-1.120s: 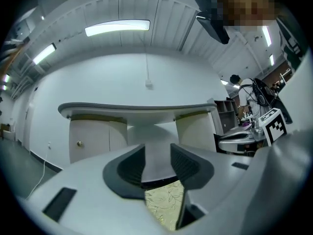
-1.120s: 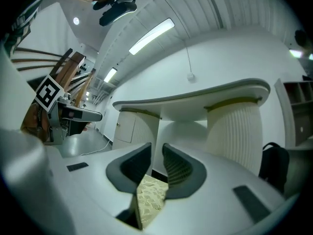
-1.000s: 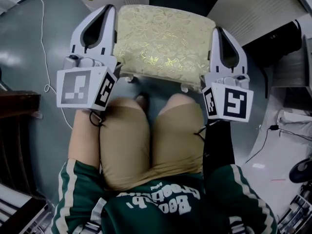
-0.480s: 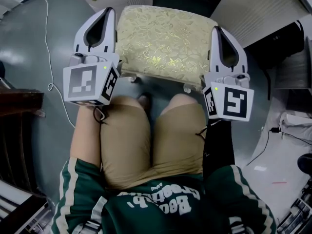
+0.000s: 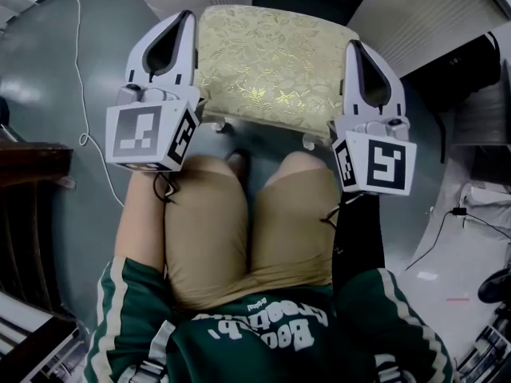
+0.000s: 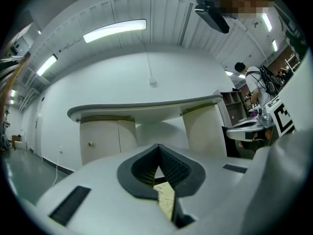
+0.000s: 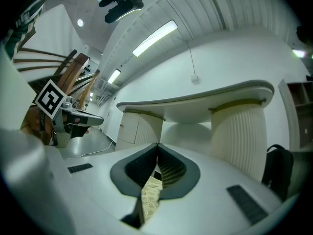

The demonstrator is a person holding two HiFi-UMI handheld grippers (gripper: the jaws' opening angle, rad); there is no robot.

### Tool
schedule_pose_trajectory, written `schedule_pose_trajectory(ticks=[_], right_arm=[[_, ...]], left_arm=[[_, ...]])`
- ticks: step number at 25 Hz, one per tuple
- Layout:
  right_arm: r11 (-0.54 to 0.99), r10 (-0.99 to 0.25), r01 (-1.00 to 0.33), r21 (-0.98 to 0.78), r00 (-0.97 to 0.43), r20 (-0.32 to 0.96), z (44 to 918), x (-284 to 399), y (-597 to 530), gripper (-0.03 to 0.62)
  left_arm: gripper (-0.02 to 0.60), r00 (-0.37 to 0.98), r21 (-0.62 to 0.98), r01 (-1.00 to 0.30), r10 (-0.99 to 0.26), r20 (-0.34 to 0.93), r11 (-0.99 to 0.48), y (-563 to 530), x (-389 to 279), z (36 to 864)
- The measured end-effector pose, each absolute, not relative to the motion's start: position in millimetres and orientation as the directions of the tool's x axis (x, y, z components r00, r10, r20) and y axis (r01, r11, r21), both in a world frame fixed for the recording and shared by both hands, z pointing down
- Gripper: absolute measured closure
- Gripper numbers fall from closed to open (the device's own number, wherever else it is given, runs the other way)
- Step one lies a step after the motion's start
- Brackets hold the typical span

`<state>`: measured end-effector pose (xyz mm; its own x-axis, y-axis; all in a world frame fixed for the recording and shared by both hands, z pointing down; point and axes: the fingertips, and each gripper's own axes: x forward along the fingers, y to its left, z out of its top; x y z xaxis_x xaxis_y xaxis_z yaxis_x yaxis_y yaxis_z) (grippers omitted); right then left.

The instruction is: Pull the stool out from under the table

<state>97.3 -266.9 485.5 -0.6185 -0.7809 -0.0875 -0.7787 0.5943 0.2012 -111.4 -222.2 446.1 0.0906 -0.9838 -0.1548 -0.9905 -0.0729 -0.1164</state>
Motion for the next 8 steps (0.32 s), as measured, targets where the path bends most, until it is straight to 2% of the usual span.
schedule_pose_trajectory(ticks=[8], right_arm=[[0.600, -0.776, -0.776, 0.197, -0.624, -0.094, 492.4, 94.4, -264.6, 0.582]], left_arm=[[0.568, 0.123, -0.135, -0.985, -0.982, -0.143, -0.104, -218.6, -103.6, 448.3]])
